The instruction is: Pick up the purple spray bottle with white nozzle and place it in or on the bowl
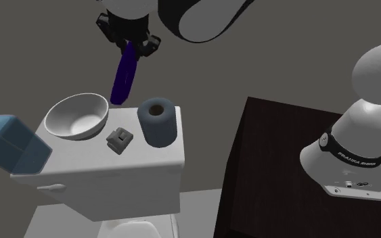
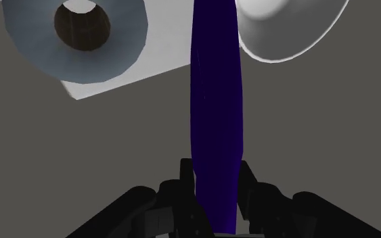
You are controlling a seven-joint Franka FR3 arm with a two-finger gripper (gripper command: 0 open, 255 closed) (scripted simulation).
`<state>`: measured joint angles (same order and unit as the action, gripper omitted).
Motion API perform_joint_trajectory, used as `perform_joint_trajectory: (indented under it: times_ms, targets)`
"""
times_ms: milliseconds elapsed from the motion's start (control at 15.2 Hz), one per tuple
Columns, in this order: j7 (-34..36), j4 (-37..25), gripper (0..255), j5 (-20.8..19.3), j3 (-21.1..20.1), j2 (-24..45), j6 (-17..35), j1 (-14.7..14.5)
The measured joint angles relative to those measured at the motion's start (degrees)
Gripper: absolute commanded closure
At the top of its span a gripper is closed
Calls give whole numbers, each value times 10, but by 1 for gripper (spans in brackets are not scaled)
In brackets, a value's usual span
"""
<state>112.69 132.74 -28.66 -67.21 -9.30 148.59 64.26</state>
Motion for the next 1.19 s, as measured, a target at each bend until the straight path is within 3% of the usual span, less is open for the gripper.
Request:
perform_joint_trajectory:
  times_ms: [264,330,462,528,594,726,1188]
  targets:
    - [-46,-7,255,53,39,-25,-14,-36]
    - [-34,-20,255,39,21,-11,-23,-23]
    - [30,-73,255,-51,-49,69,-73,24]
    - [77,-109,255,-127,-71,138,-118,23]
    - [101,-135,255,-171,-66,176,-149,2]
    - [144,-206,255,-254,-10,266,-215,-95]
    - [149,-424,255,-346,87,431,-342,-302]
